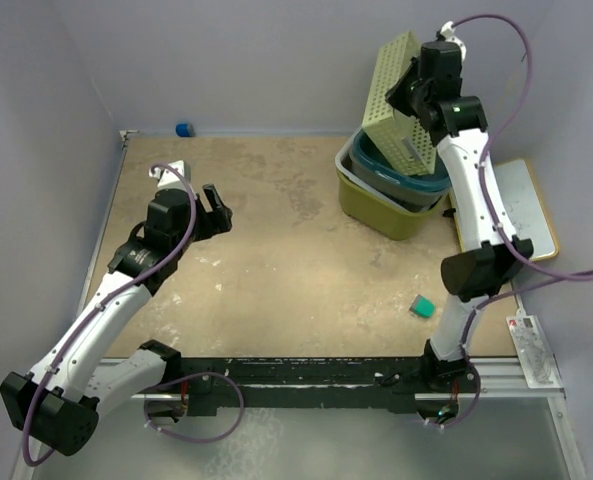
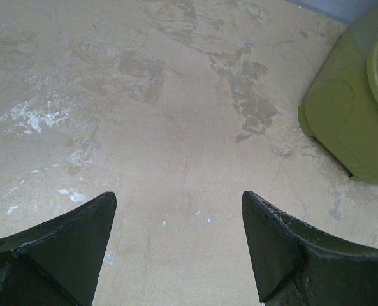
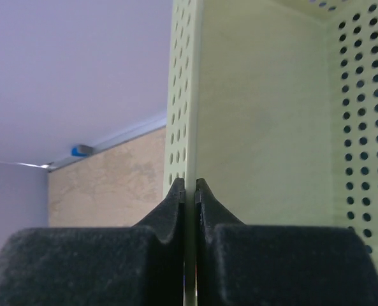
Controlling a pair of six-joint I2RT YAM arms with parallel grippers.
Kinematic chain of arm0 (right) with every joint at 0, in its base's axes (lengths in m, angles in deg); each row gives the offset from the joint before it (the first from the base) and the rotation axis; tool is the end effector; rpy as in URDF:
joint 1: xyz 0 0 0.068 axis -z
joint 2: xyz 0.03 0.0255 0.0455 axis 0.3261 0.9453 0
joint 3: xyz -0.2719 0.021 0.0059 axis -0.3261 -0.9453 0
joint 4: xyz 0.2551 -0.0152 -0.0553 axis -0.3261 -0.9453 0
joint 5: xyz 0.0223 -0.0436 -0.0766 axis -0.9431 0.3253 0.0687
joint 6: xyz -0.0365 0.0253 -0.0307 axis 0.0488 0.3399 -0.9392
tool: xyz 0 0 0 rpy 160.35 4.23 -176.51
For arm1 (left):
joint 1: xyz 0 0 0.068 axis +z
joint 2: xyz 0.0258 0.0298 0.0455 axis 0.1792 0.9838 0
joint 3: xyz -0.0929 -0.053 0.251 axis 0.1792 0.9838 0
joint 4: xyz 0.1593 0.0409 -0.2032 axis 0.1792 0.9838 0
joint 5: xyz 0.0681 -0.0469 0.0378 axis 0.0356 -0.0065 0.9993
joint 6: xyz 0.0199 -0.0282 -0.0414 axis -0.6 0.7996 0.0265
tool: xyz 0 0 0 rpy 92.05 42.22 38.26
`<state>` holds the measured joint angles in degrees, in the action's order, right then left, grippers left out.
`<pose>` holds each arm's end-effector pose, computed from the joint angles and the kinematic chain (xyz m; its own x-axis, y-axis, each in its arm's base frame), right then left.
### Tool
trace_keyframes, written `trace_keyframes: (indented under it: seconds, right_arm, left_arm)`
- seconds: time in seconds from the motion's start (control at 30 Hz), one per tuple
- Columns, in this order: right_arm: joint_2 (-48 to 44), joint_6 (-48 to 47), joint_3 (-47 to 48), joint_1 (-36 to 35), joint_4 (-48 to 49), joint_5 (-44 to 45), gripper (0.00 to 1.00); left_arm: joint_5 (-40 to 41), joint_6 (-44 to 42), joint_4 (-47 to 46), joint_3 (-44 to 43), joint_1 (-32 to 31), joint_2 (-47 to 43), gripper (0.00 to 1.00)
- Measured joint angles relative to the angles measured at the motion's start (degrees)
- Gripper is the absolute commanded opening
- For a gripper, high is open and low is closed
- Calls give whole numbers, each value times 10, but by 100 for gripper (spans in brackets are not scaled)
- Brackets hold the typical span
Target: Turn the large container upside down
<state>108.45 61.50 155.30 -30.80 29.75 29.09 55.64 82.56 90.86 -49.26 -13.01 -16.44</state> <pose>0.4143 0.0803 0.4711 -0.2610 0.5600 -0.7863 0.1391 0.8279 0.5434 0.1994 -0.0774 0.3339 -0.4632 -0.3845 -0.7985 -0.0606 0.9126 -0.4043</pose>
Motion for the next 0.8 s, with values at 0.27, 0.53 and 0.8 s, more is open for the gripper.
trace_keyframes:
  seconds: [0.27, 0.53, 0.8]
  right_arm:
    - [-177, -42, -123, -26, 103, -44, 0]
    - [-229, -21, -150, -81, 233, -272, 0]
    - [-171, 83, -243, -182, 388, -462, 0]
  left_arm:
    - [57, 2, 36, -23, 0, 17, 80]
    - [202, 42, 141, -181, 3, 46, 81]
    - [287, 127, 251, -259, 102, 26, 80]
